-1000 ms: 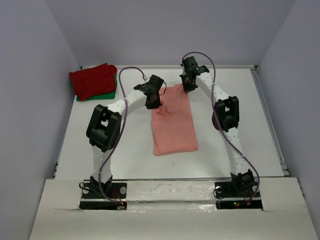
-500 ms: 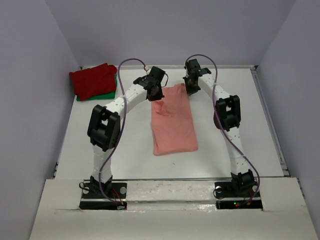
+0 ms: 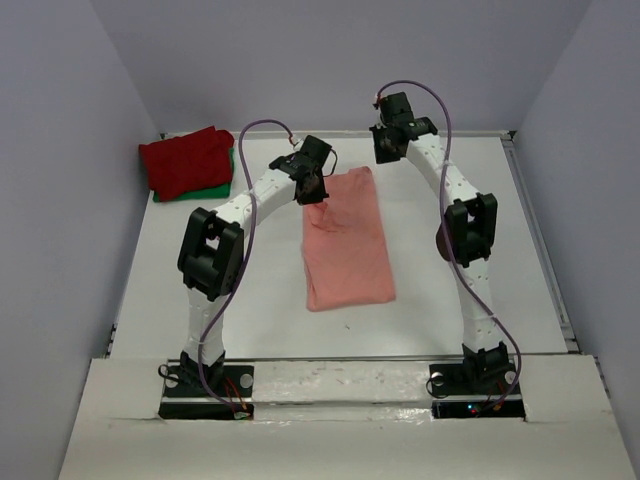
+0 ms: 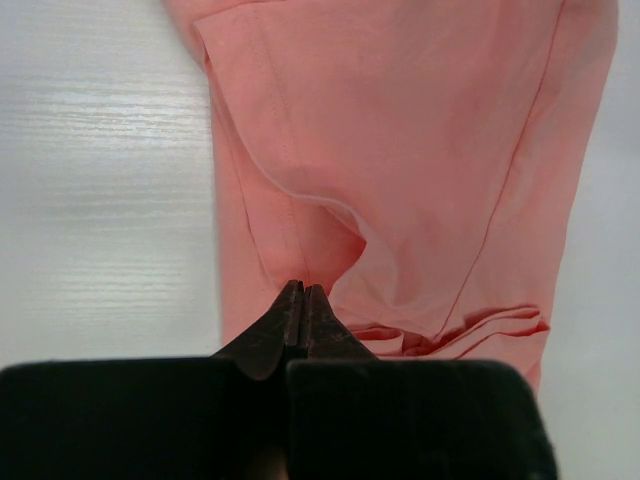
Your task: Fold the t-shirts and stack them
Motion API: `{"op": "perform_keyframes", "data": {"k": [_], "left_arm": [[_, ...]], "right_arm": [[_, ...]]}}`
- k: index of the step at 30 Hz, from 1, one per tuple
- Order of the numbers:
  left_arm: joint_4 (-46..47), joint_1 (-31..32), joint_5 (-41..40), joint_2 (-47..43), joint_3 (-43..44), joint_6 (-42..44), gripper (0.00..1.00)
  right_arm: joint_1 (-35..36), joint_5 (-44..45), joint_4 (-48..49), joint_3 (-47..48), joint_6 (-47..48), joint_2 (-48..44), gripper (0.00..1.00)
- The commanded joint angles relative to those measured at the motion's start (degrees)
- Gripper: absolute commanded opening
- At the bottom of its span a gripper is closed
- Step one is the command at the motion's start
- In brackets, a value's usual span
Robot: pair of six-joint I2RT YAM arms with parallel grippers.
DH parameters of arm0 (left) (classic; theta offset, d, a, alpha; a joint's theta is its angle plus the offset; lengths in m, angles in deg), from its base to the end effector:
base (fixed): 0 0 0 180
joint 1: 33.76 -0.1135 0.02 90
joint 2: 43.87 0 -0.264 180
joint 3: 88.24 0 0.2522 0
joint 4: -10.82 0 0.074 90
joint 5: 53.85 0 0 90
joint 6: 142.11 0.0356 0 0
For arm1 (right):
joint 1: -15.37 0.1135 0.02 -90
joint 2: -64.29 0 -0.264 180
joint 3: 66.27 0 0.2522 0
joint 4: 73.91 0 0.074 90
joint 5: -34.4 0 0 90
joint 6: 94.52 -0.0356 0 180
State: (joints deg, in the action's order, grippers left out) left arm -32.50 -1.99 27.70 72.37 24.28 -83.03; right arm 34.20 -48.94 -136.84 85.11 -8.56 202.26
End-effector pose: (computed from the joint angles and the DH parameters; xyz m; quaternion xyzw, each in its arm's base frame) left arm 0.3962 -0.2392 0.2540 -0.0201 0.9282 -0.1314 0.3475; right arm 0.5053 0.1679 0.2656 -0.1006 0.9315 0.0151 0.3493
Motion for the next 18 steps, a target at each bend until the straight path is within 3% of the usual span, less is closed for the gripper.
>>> {"op": "perform_keyframes", "data": {"k": [1, 18], "left_arm": [[-0.06, 0.22, -0.34, -0.14, 0.73, 0.68, 0.00], [0.03, 0.14, 0.27, 1.35, 2.23, 1.21, 0.00]], "right_arm": [[0.94, -2.79, 0.39, 2.12, 0.78, -1.13, 0.00], [3.67, -4.99, -0.40, 3.79, 1.22, 3.70, 0.00]]}}
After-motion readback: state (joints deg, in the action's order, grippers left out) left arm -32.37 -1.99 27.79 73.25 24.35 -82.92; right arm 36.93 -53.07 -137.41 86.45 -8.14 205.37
